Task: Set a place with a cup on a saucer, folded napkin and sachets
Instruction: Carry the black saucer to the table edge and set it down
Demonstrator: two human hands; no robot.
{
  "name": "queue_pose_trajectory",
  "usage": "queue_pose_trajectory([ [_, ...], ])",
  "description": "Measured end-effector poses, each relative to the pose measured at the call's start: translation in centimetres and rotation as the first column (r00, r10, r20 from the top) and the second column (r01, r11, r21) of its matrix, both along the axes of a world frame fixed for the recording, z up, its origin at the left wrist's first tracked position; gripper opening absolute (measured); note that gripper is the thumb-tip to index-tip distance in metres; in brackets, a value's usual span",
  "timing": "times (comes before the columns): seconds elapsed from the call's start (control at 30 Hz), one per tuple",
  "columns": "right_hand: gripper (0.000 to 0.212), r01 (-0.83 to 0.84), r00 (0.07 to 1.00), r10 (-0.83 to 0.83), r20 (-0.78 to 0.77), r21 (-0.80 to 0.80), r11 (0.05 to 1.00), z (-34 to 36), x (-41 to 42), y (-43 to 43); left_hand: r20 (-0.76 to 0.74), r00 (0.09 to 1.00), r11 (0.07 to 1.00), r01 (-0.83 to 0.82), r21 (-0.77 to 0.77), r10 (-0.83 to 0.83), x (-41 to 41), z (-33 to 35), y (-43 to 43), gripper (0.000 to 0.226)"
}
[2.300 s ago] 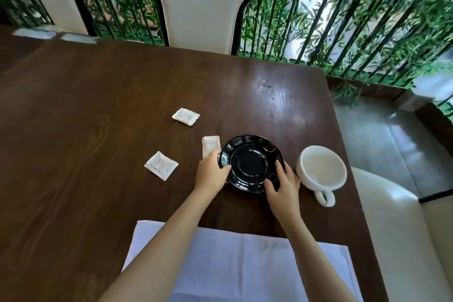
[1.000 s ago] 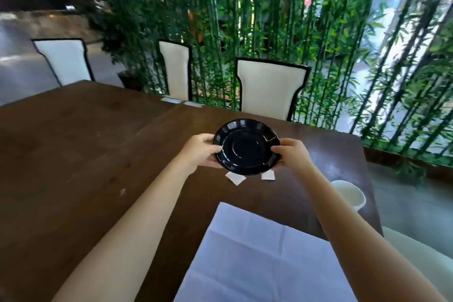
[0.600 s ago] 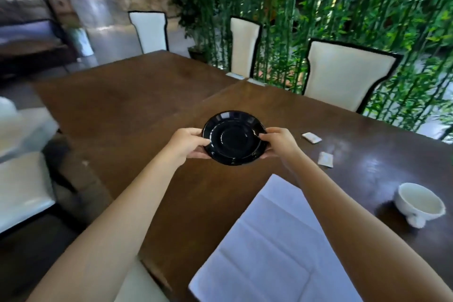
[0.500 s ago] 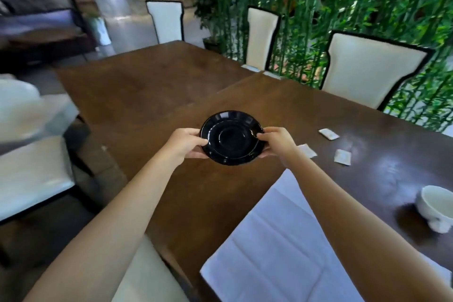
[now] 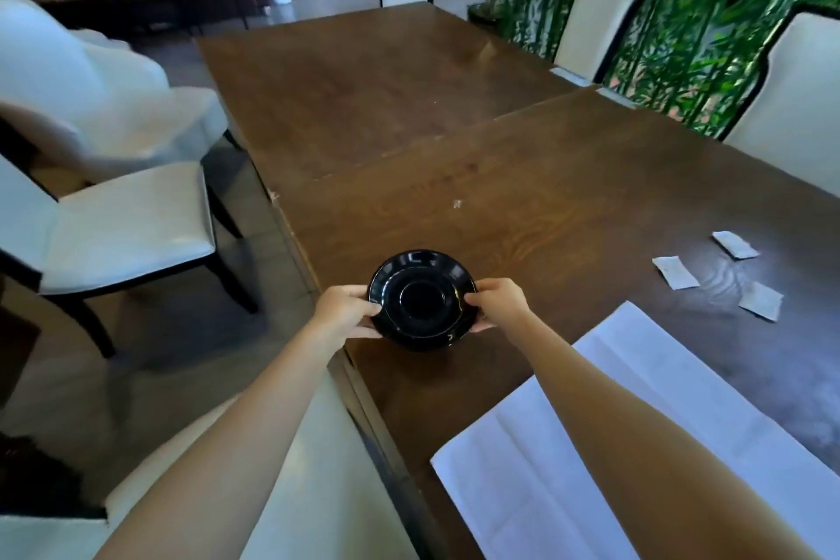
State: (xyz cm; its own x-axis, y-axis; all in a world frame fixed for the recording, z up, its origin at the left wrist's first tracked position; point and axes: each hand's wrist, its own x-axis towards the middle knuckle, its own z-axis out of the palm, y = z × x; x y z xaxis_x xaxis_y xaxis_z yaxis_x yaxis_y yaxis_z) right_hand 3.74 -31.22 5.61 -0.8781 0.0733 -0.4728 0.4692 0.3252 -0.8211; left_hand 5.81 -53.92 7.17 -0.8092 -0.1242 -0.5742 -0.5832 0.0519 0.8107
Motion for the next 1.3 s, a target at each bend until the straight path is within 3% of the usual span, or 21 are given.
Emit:
queue_pose_trajectory([
  [0.53,0.018,-0.031,0.998,0.030,0.058,0.007,1.000,-4.5,-0.9,-1.4,0.031,0.999,0.999,-0.029,-0.042,0.030,-0.3,-4.8,-0.9,0.024],
  [0.73,0.025,-0.028,0.999,0.028,0.027,-0.025,0.999,-5.0,-0.6,-1.2,0.018,1.000,0.998,-0.023,-0.058,0.024,-0.2,-5.7,-0.8,0.030],
  [0.83,0.031,-0.036,0.999,0.036,0.007,-0.024,0.999,-5.0,-0.6,-1.2,0.020,0.999,0.998,-0.027,-0.061,0.028,-0.2,-5.8,-0.8,0.023],
  [0.97,0.039,-0.073,0.997,0.073,0.023,-0.012,0.997,-4.7,-0.6,-1.0,0.036,0.999,0.996,-0.001,-0.095,0.005,-0.3,-5.5,-0.8,0.045],
  [1.1,0.043,-0.147,0.987,0.146,0.068,0.009,0.989,-4.0,-0.7,-0.9,0.069,0.996,0.989,0.073,-0.128,-0.065,-0.5,-5.4,-0.9,0.045],
  [1.2,0.042,-0.191,0.978,0.186,0.091,0.047,0.980,-3.4,-0.9,-0.6,0.106,0.989,0.960,0.128,-0.247,-0.104,-0.7,-5.2,-1.1,0.044],
  [1.3,0.042,-0.241,0.967,0.232,0.107,0.076,0.968,-2.7,-0.8,0.2,0.088,0.983,0.846,0.186,-0.499,-0.164,-1.0,-4.5,-1.3,0.049],
])
